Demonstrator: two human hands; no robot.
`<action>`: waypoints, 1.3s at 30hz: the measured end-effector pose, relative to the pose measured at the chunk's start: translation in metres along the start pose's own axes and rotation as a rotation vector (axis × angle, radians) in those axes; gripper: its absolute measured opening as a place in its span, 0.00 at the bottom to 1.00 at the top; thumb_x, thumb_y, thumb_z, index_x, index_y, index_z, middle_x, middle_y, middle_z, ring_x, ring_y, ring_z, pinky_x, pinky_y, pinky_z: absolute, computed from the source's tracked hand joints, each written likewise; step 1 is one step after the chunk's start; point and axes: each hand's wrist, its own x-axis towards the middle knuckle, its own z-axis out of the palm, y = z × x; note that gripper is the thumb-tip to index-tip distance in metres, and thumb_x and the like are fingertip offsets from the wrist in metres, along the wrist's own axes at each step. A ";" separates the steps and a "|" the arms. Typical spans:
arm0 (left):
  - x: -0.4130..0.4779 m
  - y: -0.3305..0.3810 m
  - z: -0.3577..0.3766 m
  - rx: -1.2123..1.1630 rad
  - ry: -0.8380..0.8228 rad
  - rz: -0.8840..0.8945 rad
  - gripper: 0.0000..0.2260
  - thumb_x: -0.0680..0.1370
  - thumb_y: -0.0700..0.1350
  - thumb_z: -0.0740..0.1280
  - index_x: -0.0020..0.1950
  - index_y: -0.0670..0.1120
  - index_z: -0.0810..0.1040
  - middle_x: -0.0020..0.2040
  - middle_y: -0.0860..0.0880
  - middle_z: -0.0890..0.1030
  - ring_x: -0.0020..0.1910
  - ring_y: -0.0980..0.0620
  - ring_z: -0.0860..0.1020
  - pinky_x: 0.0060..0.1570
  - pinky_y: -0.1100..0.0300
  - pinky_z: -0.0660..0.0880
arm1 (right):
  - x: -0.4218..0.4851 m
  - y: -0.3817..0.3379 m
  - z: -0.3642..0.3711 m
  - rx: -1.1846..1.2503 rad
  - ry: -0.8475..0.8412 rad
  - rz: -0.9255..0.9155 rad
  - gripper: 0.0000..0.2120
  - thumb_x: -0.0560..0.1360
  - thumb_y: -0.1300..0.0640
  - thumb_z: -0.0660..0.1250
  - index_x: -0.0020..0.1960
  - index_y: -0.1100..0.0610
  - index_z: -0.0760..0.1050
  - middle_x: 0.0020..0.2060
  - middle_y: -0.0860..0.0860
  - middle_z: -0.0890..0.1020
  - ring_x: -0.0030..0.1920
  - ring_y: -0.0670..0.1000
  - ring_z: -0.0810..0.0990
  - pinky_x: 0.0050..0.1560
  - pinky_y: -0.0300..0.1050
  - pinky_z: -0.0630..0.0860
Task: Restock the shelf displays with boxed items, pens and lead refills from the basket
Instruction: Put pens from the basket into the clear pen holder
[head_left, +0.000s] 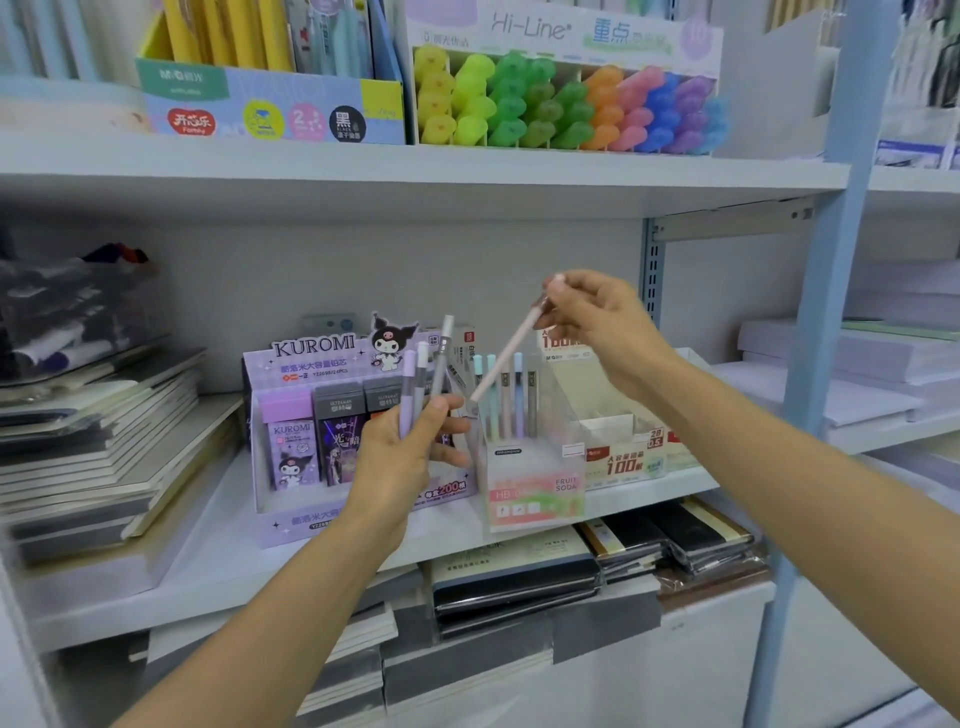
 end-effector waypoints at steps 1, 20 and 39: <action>0.000 0.000 -0.004 0.001 0.013 0.002 0.08 0.80 0.48 0.64 0.51 0.48 0.82 0.40 0.49 0.84 0.29 0.55 0.78 0.22 0.69 0.66 | 0.002 -0.001 -0.005 -0.058 0.042 -0.019 0.07 0.80 0.61 0.62 0.53 0.64 0.75 0.42 0.54 0.81 0.38 0.47 0.81 0.42 0.37 0.79; 0.001 -0.011 -0.013 -0.058 -0.060 -0.016 0.13 0.69 0.52 0.71 0.50 0.48 0.85 0.31 0.51 0.76 0.22 0.55 0.69 0.21 0.67 0.64 | 0.011 0.045 0.028 -0.479 -0.159 -0.051 0.05 0.77 0.61 0.68 0.52 0.60 0.76 0.36 0.54 0.83 0.37 0.51 0.85 0.41 0.42 0.82; 0.000 -0.010 0.004 -0.032 -0.097 0.021 0.15 0.71 0.51 0.72 0.53 0.44 0.80 0.40 0.44 0.85 0.23 0.53 0.74 0.20 0.67 0.66 | -0.011 0.020 0.038 -0.053 -0.181 0.062 0.11 0.73 0.57 0.73 0.54 0.59 0.78 0.40 0.55 0.86 0.37 0.51 0.84 0.36 0.39 0.79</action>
